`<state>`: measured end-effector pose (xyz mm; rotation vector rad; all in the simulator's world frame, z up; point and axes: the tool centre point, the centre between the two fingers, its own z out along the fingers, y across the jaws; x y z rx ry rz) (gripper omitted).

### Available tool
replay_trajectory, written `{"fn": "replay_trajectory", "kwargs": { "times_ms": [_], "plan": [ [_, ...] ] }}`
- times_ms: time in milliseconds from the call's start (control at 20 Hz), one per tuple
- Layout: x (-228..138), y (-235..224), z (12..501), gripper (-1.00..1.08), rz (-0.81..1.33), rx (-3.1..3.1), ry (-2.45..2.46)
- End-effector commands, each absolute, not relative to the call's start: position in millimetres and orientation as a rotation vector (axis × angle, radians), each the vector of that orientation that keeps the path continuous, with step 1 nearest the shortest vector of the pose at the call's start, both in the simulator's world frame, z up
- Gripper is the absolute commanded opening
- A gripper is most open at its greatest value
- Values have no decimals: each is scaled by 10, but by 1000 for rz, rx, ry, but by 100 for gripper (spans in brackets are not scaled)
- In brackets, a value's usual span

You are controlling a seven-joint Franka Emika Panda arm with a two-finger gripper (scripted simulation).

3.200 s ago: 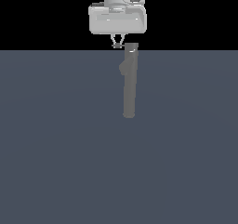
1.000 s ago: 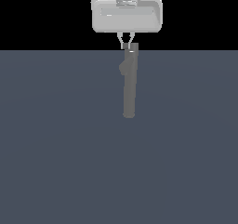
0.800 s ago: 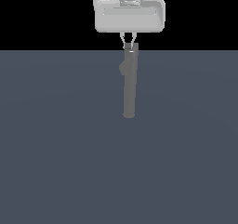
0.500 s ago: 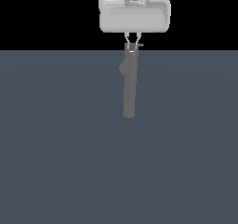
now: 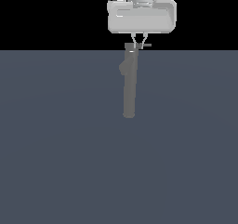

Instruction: Turn on the faucet by rotating a designated handle.

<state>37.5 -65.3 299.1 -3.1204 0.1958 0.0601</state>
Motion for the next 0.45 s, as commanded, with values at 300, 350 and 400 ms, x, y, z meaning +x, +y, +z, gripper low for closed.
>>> {"fn": "replay_trajectory", "kwargs": {
  "times_ms": [300, 350, 400],
  "plan": [
    [703, -1027, 3002, -100, 3, -3130, 255],
    [727, -1058, 3004, -100, 1, -3130, 260],
    [727, -1058, 3004, -100, 1, -3130, 260]
  ]
}}
